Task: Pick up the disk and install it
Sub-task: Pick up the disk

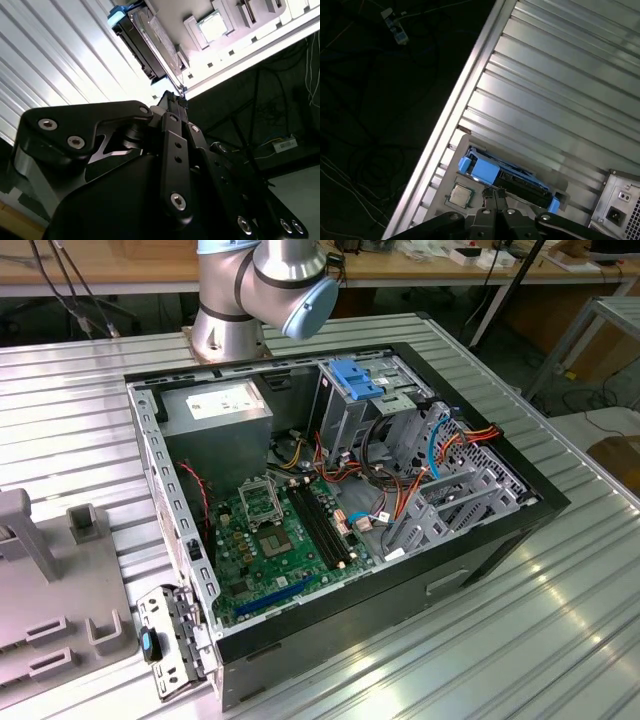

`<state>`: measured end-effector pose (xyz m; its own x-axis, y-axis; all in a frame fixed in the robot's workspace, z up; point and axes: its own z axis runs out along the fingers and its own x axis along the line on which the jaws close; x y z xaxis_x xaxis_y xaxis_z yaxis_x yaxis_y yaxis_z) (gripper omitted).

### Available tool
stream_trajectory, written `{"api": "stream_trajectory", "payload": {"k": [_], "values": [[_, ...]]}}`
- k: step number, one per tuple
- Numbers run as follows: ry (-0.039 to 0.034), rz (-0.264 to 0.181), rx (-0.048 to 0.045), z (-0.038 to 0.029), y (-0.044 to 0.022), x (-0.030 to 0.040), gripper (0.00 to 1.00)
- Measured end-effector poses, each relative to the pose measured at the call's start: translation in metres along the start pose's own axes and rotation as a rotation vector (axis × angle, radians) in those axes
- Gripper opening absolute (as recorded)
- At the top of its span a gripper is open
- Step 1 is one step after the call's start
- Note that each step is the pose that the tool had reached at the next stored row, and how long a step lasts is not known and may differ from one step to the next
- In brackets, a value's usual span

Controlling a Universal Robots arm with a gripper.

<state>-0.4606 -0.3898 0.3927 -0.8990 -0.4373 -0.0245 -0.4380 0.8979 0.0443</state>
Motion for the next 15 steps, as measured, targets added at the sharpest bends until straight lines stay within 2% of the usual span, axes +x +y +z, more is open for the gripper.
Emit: {"api": "stream_trajectory", "payload": {"k": [7, 15], "values": [[0.0041, -0.092, -0.0023, 0.0, 0.0, 0.0, 0.11], [0.0075, -0.169, -0.0042, 0.0, 0.0, 0.0, 0.11]]}}
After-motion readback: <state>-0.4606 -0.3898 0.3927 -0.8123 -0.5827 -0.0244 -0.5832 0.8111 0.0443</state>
